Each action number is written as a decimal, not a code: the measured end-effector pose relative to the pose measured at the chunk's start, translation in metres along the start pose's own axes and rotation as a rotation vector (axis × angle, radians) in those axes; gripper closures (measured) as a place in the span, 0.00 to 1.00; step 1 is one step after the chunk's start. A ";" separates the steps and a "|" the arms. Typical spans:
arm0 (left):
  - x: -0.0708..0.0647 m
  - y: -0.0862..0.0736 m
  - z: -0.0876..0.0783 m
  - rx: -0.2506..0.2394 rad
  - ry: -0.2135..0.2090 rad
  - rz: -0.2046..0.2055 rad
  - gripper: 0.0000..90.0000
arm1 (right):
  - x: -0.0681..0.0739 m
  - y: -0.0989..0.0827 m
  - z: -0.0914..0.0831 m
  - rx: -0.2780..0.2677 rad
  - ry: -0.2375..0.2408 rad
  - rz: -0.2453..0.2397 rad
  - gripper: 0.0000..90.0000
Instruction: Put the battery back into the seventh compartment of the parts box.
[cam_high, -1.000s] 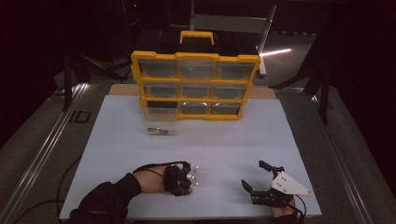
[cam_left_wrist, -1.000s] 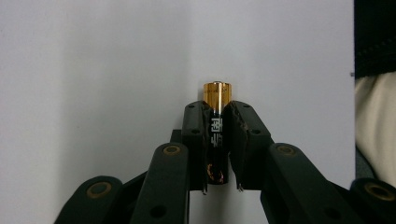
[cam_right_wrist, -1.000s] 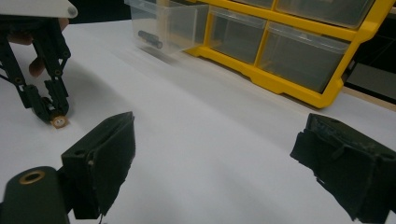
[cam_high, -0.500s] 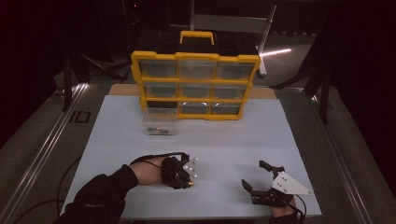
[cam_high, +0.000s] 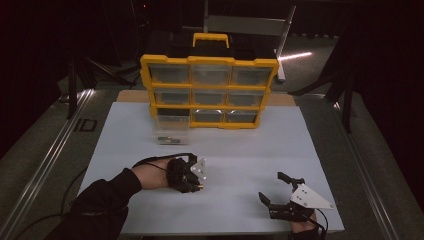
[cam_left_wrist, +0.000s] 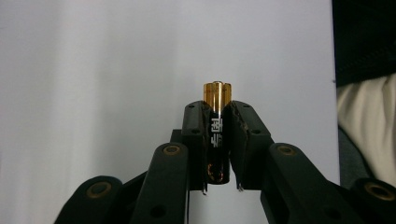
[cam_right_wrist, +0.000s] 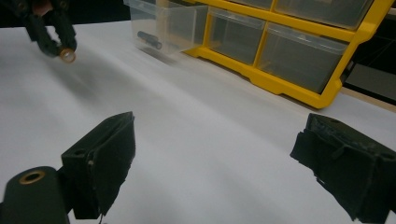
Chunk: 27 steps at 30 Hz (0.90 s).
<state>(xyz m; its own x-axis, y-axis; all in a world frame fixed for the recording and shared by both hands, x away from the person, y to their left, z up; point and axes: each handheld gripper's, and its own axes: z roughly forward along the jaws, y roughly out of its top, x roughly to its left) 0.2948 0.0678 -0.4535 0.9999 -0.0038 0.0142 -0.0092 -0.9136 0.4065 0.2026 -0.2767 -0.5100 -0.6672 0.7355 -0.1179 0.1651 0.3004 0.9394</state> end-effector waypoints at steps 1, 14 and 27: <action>0.000 0.000 0.000 0.000 0.000 0.000 0.84 | 0.000 0.000 0.000 0.000 0.000 0.000 0.12; 0.013 -0.003 -0.032 -0.010 0.028 -0.008 0.84 | 0.000 0.000 0.000 0.000 0.000 -0.003 0.12; 0.027 -0.009 -0.066 -0.027 0.066 -0.043 0.84 | 0.001 0.000 0.001 0.001 0.001 0.000 0.12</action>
<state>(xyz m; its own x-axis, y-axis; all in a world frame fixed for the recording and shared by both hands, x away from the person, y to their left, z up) 0.3207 0.1026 -0.3960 0.9965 0.0626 0.0558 0.0324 -0.9009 0.4329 0.2027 -0.2757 -0.5100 -0.6679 0.7348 -0.1179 0.1655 0.3012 0.9391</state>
